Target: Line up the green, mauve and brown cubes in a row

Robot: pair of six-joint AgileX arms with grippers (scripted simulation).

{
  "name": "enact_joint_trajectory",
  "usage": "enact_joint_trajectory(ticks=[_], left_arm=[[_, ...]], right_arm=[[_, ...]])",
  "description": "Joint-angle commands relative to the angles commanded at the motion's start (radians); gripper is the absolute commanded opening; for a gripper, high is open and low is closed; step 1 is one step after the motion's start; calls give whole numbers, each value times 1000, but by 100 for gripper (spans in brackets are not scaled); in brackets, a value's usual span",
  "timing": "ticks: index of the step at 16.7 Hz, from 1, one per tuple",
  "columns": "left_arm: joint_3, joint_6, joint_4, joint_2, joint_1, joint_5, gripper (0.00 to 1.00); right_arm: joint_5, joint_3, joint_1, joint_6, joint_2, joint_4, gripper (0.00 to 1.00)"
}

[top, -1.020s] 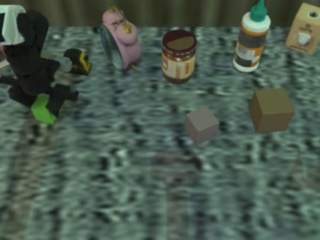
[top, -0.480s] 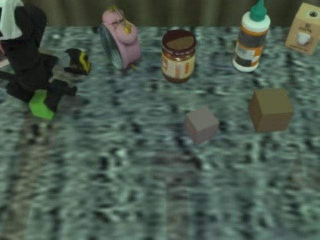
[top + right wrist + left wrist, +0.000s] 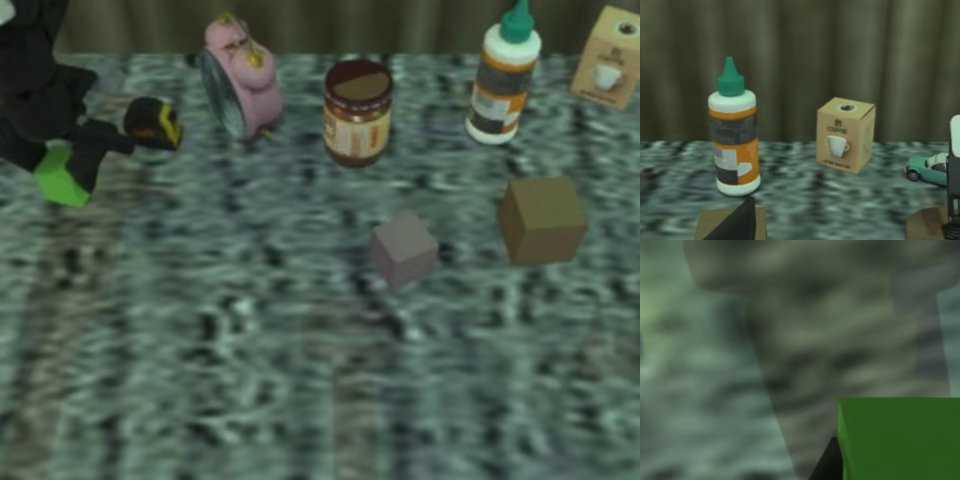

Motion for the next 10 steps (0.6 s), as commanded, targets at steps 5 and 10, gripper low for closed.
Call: enact_joint_trajectory(ticks=[5, 10], left_arm=[[35, -67, -15, 22, -63, -3, 0], [156, -361, -86, 87, -282, -10, 0]], right_arm=[[0, 0, 0, 0, 0, 0, 100], [0, 0, 0, 0, 0, 0, 100]])
